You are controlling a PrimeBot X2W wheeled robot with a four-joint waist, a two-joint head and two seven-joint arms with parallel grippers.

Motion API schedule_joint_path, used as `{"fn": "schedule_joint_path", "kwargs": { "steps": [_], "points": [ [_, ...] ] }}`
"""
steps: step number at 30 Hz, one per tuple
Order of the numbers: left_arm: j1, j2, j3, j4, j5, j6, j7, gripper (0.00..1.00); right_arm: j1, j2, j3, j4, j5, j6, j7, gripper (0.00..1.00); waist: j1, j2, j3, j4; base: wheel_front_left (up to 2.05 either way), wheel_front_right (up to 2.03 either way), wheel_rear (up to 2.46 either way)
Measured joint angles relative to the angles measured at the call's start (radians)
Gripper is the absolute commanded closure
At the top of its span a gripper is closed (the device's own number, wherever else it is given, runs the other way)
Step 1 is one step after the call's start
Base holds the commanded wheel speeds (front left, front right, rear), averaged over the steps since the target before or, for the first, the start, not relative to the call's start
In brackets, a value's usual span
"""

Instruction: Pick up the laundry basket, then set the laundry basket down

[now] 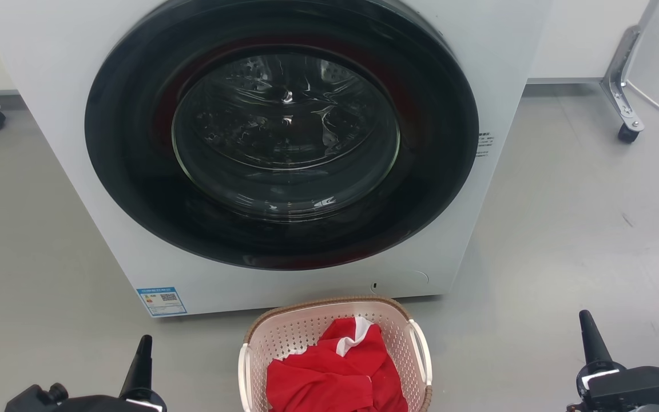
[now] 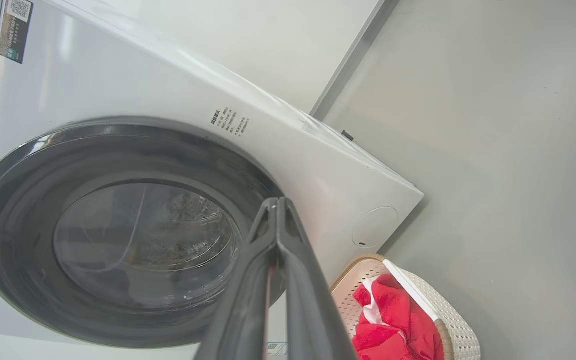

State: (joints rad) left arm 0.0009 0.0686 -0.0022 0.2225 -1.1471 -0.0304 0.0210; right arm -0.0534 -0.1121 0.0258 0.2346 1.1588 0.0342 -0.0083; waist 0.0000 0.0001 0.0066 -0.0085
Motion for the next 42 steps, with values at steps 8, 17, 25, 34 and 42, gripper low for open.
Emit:
{"fn": "schedule_joint_path", "kwargs": {
  "steps": [8, 17, 25, 34, 42],
  "points": [
    [-0.019, -0.005, 0.023, 0.016, -0.105, -0.023, 0.022, 1.00, -0.002, 0.016, -0.036, 0.015, 0.101, 0.019, 0.028, 1.00, 0.0000, -0.0001, -0.001, 0.002, 0.00, 0.00, 0.00],
    [-0.041, -0.010, 0.046, 0.032, -0.219, -0.042, 0.045, 1.00, -0.020, 0.033, -0.077, 0.030, 0.210, 0.039, 0.061, 1.00, 0.0000, -0.0001, -0.002, 0.004, 0.00, 0.00, 0.00],
    [-0.055, -0.015, 0.065, 0.053, -0.314, -0.067, 0.066, 1.00, -0.020, 0.048, -0.113, 0.044, 0.311, 0.060, 0.088, 1.00, 0.0000, 0.0000, -0.003, 0.006, 0.00, 0.00, 0.00],
    [-0.074, -0.024, 0.091, 0.068, -0.429, -0.086, 0.088, 1.00, -0.026, 0.066, -0.153, 0.061, 0.423, 0.082, 0.115, 1.00, 0.0000, -0.0001, -0.005, 0.008, 0.00, 0.00, 0.00],
    [-0.081, -0.027, 0.093, 0.070, -0.453, -0.093, 0.093, 1.00, -0.039, 0.068, -0.159, 0.064, 0.437, 0.085, 0.122, 1.00, 0.0000, 0.0000, -0.005, 0.008, 0.00, 0.00, 0.00]
  ]
}}
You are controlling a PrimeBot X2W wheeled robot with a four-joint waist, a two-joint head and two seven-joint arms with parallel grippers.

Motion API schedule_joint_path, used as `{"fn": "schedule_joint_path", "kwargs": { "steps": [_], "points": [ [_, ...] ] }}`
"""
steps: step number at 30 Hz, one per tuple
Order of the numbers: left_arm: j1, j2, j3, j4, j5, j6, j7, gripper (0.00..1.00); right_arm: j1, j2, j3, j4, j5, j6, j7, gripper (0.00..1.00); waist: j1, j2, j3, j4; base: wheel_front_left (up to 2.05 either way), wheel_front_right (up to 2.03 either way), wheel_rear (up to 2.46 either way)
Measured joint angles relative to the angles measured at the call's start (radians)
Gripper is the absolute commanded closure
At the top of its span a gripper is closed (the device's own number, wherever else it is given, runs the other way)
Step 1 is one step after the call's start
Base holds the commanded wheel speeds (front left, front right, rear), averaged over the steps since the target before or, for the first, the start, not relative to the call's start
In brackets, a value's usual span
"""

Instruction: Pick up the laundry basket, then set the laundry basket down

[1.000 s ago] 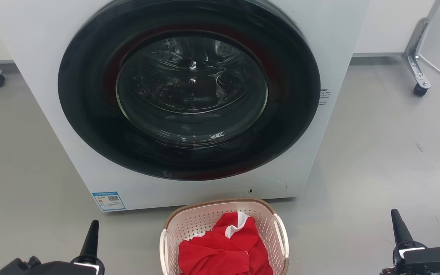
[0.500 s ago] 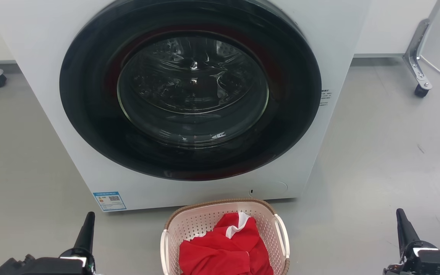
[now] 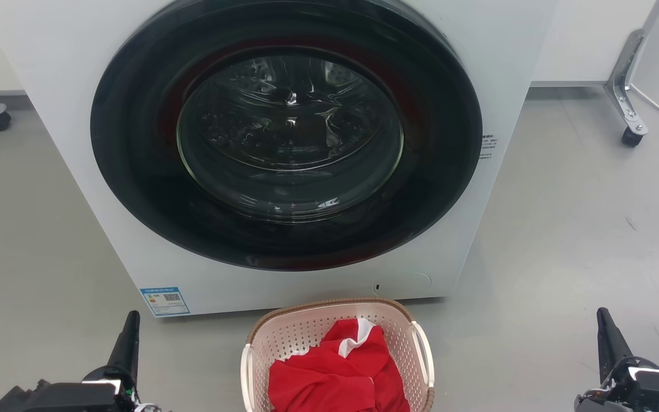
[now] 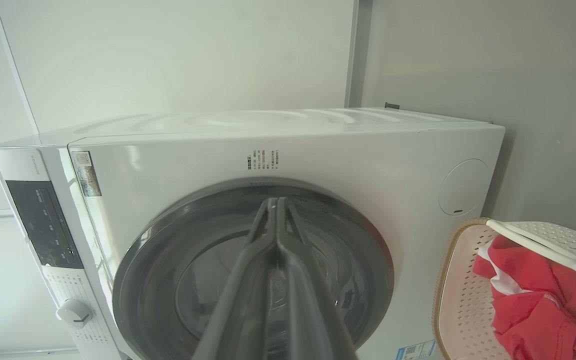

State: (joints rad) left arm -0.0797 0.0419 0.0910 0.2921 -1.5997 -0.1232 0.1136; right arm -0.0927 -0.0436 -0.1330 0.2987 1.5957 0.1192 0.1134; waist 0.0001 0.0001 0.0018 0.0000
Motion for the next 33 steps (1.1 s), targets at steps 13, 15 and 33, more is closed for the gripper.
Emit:
{"fn": "schedule_joint_path", "kwargs": {
  "steps": [13, 15, 33],
  "points": [
    [0.000, 0.000, 0.000, 0.000, -0.001, 0.000, 0.000, 1.00, 0.000, 0.000, 0.000, 0.000, 0.000, 0.000, 0.000, 1.00, -0.0001, 0.0000, 0.000, 0.000, 0.00, 0.00, 0.00],
    [0.000, 0.000, 0.000, 0.001, -0.001, 0.000, 0.000, 1.00, 0.000, 0.000, 0.000, 0.000, 0.000, 0.000, 0.000, 1.00, 0.0000, 0.0000, 0.000, 0.000, 0.00, 0.00, 0.00],
    [0.000, 0.000, 0.000, 0.001, -0.001, 0.000, 0.000, 1.00, 0.000, 0.000, 0.000, 0.000, 0.001, 0.000, 0.000, 1.00, -0.0001, 0.0000, 0.000, 0.000, 0.00, 0.00, 0.00]
  ]
}}
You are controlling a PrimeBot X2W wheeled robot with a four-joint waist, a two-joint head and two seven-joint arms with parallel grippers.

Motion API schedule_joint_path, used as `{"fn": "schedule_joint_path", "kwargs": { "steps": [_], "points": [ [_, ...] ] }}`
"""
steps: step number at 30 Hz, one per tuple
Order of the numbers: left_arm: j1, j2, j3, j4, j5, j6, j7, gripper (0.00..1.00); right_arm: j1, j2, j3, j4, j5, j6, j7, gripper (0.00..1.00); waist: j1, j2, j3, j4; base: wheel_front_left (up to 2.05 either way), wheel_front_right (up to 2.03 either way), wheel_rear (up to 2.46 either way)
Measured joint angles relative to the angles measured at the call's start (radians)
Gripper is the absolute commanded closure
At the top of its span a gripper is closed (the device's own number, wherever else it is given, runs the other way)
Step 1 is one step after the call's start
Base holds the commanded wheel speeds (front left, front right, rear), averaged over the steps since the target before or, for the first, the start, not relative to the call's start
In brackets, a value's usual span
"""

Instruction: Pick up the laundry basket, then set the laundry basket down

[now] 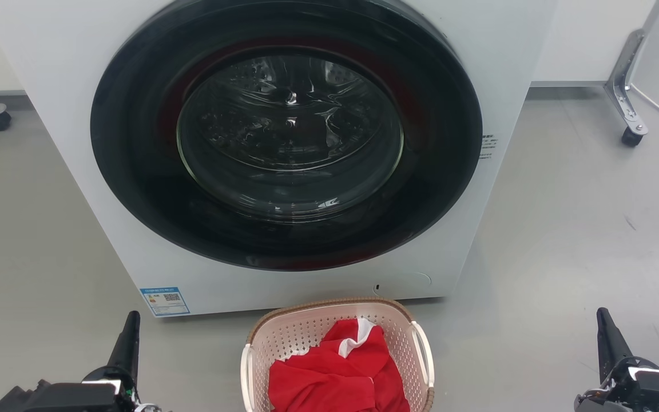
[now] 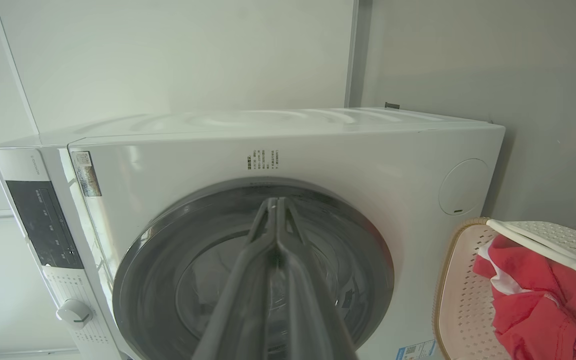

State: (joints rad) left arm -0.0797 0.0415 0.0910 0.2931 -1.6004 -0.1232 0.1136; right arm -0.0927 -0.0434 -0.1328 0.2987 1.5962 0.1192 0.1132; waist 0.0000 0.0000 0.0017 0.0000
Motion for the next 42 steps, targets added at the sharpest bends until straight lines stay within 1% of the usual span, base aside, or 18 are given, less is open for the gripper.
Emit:
{"fn": "schedule_joint_path", "kwargs": {
  "steps": [42],
  "points": [
    [0.000, 0.000, 0.000, 0.001, 0.000, 0.000, 0.000, 1.00, 0.000, 0.000, 0.000, 0.000, 0.001, 0.000, 0.000, 1.00, 0.0000, 0.0000, 0.000, 0.000, 0.00, 0.00, 0.00]
  ]
}}
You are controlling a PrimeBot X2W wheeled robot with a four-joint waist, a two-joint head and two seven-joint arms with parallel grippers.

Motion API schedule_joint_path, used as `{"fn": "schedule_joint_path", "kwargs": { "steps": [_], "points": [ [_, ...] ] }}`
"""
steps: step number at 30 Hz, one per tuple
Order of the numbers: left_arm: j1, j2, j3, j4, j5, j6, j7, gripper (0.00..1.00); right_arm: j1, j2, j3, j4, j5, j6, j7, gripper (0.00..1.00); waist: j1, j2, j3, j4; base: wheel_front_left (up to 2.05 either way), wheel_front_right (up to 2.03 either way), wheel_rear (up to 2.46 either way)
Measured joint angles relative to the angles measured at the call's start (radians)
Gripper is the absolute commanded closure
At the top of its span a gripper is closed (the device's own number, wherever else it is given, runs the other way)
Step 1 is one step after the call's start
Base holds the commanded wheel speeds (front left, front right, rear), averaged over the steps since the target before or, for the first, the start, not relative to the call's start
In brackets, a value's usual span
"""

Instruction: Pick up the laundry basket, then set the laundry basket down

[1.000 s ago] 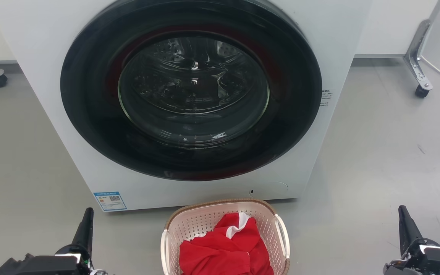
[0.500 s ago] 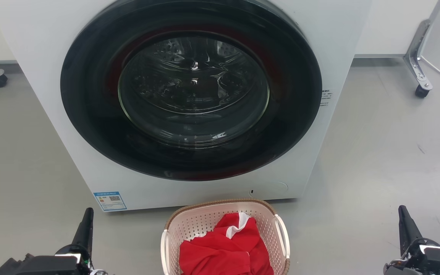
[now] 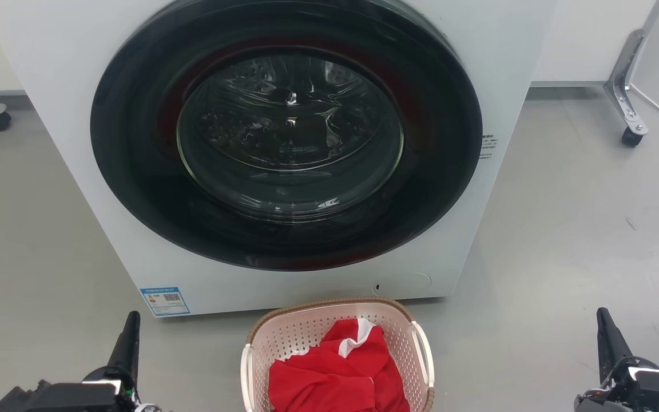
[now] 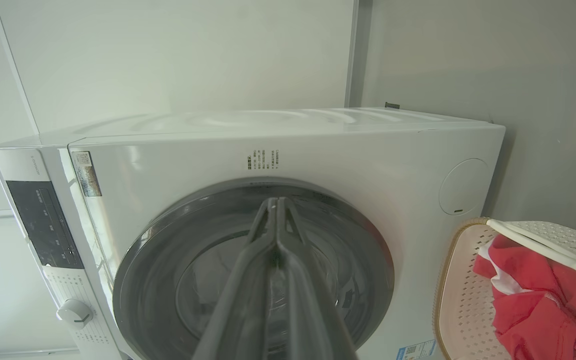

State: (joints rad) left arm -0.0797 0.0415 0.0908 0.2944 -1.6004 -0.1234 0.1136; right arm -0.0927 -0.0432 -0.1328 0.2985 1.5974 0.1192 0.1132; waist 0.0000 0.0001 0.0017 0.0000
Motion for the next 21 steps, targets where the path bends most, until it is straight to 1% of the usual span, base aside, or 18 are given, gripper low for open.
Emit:
{"fn": "schedule_joint_path", "kwargs": {
  "steps": [21],
  "points": [
    [0.000, 0.000, 0.000, 0.000, 0.000, 0.000, 0.000, 1.00, 0.000, 0.000, 0.000, 0.000, 0.001, 0.000, 0.000, 1.00, 0.0000, 0.0000, 0.000, 0.000, 0.00, 0.00, 0.00]
  ]
}}
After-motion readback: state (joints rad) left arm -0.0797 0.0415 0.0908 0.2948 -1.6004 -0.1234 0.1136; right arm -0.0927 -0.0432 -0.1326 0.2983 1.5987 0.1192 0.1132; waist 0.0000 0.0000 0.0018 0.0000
